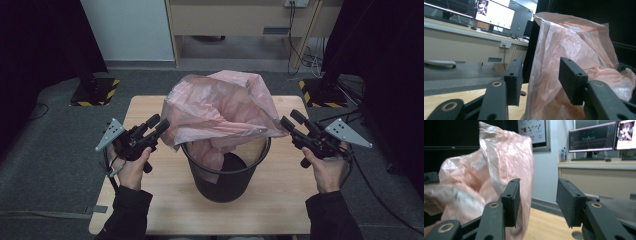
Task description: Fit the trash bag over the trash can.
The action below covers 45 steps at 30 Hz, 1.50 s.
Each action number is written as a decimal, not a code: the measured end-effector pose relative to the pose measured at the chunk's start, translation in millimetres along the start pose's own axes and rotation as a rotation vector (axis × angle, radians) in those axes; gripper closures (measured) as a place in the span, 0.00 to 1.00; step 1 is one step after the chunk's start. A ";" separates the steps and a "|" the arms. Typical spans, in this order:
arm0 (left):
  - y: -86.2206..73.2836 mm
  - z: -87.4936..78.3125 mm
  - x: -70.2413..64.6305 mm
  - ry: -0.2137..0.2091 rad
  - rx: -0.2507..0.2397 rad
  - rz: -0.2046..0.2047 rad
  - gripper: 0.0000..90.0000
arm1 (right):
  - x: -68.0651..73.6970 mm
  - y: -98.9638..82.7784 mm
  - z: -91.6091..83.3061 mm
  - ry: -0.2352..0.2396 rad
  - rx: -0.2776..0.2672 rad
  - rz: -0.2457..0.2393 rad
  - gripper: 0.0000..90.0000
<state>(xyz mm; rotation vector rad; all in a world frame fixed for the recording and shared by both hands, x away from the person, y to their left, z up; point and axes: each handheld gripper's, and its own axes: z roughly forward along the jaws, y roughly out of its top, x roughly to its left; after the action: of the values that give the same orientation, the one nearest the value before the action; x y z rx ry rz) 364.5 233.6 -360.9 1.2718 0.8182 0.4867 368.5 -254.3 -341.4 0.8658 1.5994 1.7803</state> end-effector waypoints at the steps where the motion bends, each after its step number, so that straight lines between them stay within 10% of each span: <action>1: 0.5 2.1 0.7 -0.003 0.000 -0.001 0.58 | 1.7 2.7 1.6 0.004 -0.004 -0.004 0.55; 15: 14.1 13.1 6.1 -0.049 -0.007 0.003 0.68 | 39.1 37.2 33.0 0.093 0.019 -0.091 0.42; 20: 17.3 14.8 3.3 -0.053 0.042 0.003 0.92 | 44.0 35.4 50.4 0.066 0.124 -0.128 0.77; 23: 18.9 14.9 4.5 -0.048 0.053 0.001 0.99 | 39.0 34.9 51.1 0.053 0.144 -0.123 0.99; 32: 13.6 28.1 4.7 0.084 0.133 0.066 1.00 | 6.3 19.8 56.2 -0.040 0.206 -0.055 1.00; 45: -22.1 48.3 7.8 0.188 0.365 0.100 1.00 | -13.5 -38.4 72.5 -0.019 0.350 -0.028 1.00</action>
<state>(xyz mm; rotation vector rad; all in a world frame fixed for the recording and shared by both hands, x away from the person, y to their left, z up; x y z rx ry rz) 403.9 202.7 -380.5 1.6268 1.0376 0.5596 434.0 -216.5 -375.8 1.0069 1.9338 1.4905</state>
